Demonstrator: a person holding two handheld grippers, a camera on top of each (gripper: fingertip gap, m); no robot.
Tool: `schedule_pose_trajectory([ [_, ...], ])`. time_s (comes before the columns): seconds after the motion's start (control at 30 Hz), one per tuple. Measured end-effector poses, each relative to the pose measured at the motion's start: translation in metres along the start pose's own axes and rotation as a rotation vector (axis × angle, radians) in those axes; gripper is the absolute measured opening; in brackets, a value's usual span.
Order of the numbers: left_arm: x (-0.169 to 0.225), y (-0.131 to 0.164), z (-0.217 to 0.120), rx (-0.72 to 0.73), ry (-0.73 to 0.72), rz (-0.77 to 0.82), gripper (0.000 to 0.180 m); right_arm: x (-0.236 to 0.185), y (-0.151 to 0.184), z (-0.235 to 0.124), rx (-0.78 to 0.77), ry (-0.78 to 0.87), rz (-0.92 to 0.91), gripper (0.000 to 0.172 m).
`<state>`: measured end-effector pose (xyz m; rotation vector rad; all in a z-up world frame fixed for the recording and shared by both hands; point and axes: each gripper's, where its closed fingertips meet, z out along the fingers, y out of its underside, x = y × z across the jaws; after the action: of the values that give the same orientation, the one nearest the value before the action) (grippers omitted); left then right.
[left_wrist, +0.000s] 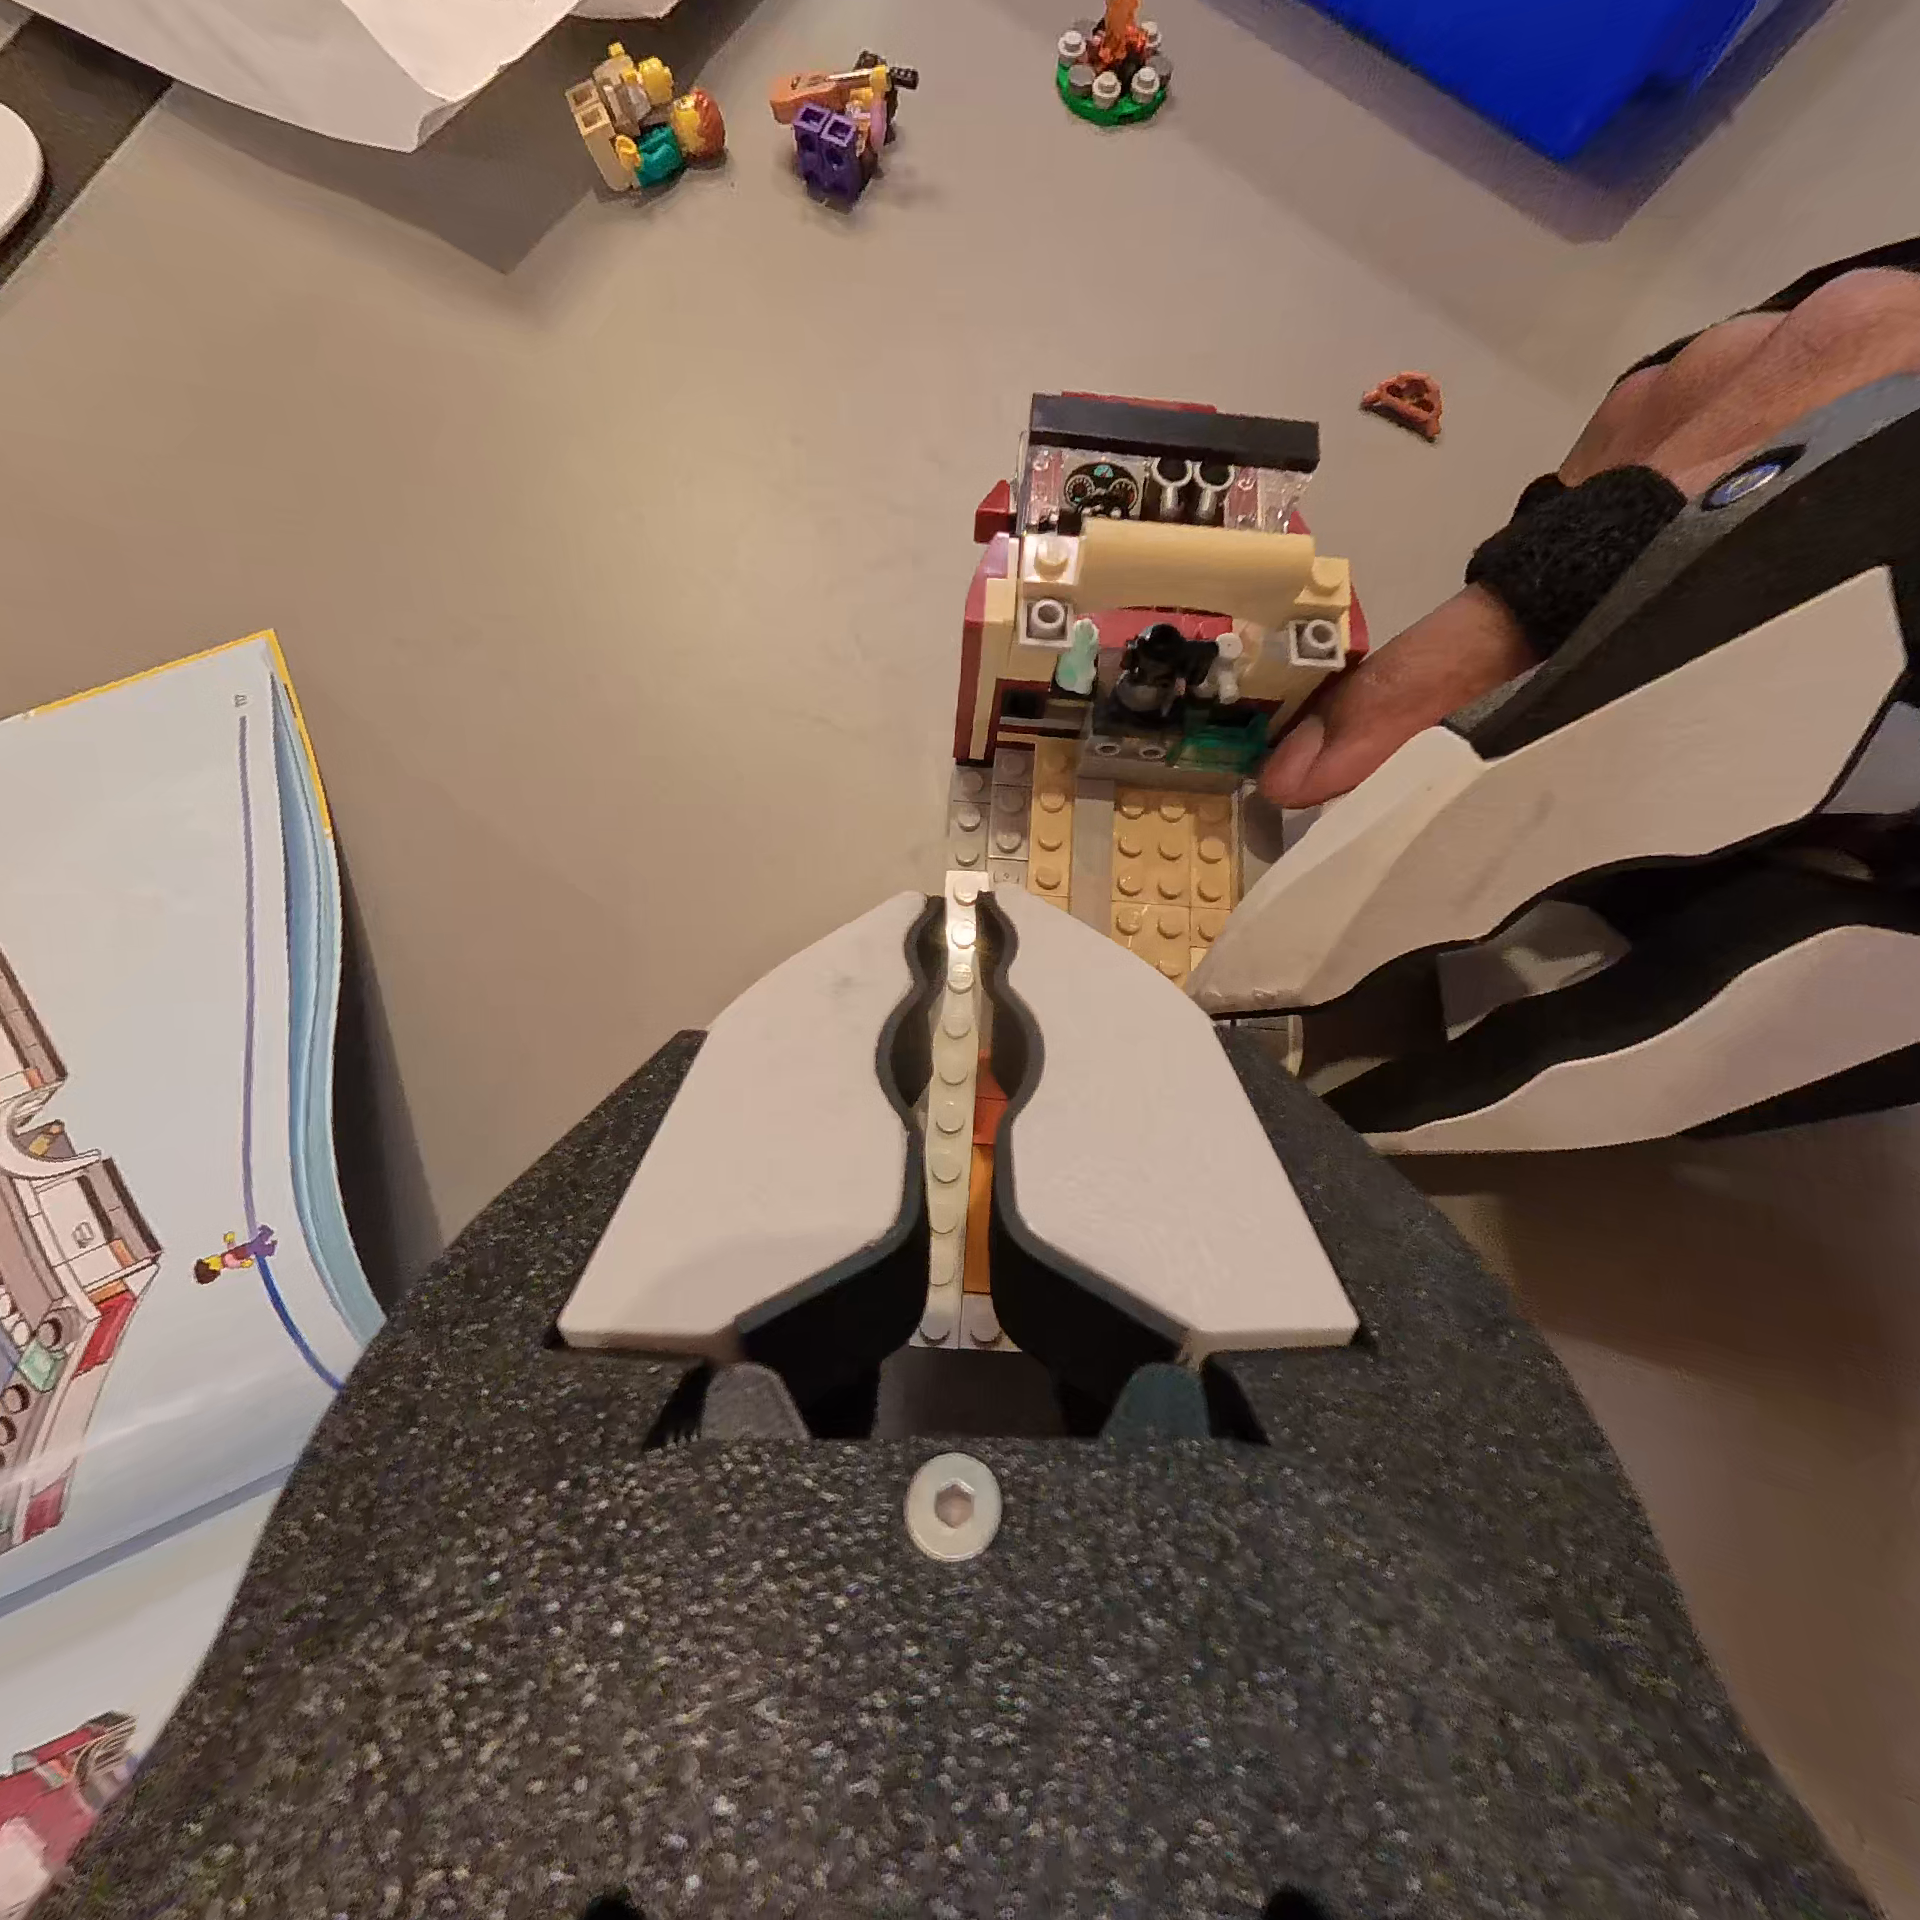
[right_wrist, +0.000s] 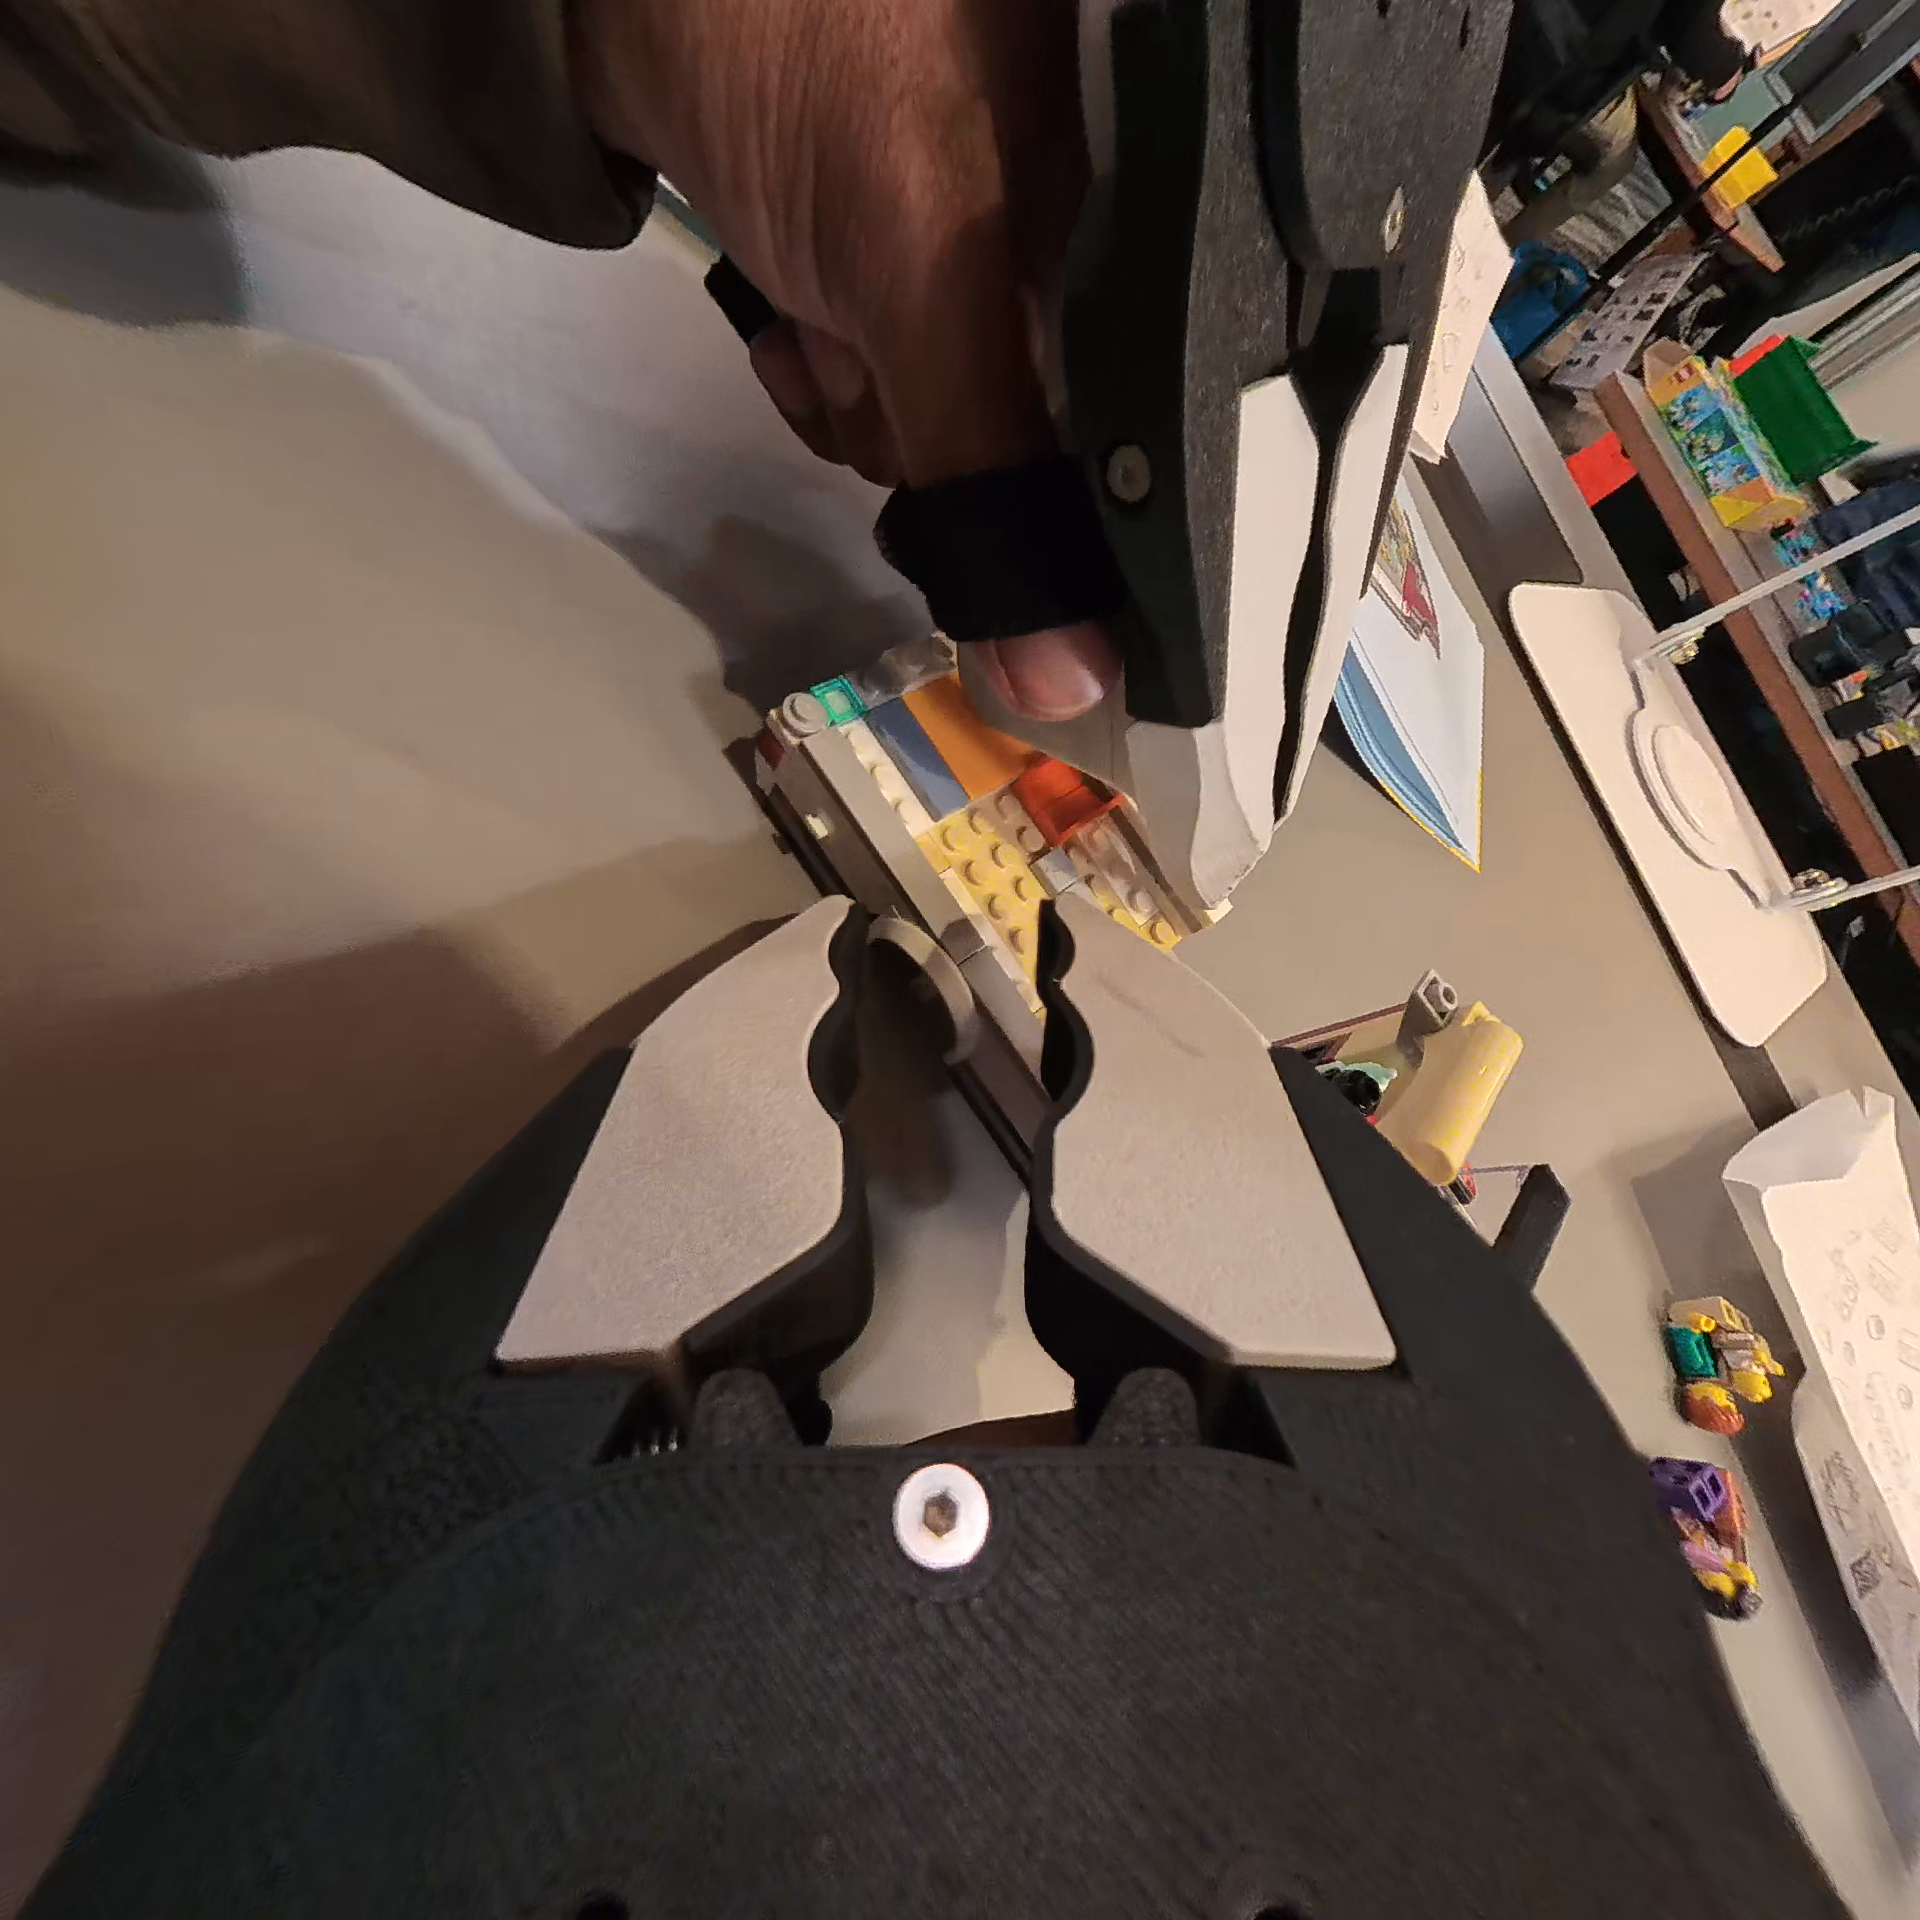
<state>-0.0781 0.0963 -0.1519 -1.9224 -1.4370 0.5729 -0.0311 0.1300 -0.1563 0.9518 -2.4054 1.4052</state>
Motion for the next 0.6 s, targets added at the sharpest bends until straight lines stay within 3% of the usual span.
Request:
schedule_pose_trajectory([
  [0.23,0.0046,-0.0006,0.0012,0.025,0.081,-0.084,0.006,-0.0029,0.0016,0.0005,-0.010,0.005,-0.039,0.031],
  [0.43,0.0019,0.0001,0.0000,-0.031,-0.026,0.023,0.011,-0.0028,0.0017,0.0006,-0.010,0.005,-0.039,0.031],
  [0.6,0.0034,-0.0004,0.0027,-0.041,-0.030,0.030,0.012,-0.0033,0.0015,0.0004,-0.010,0.004,-0.042,0.030],
])
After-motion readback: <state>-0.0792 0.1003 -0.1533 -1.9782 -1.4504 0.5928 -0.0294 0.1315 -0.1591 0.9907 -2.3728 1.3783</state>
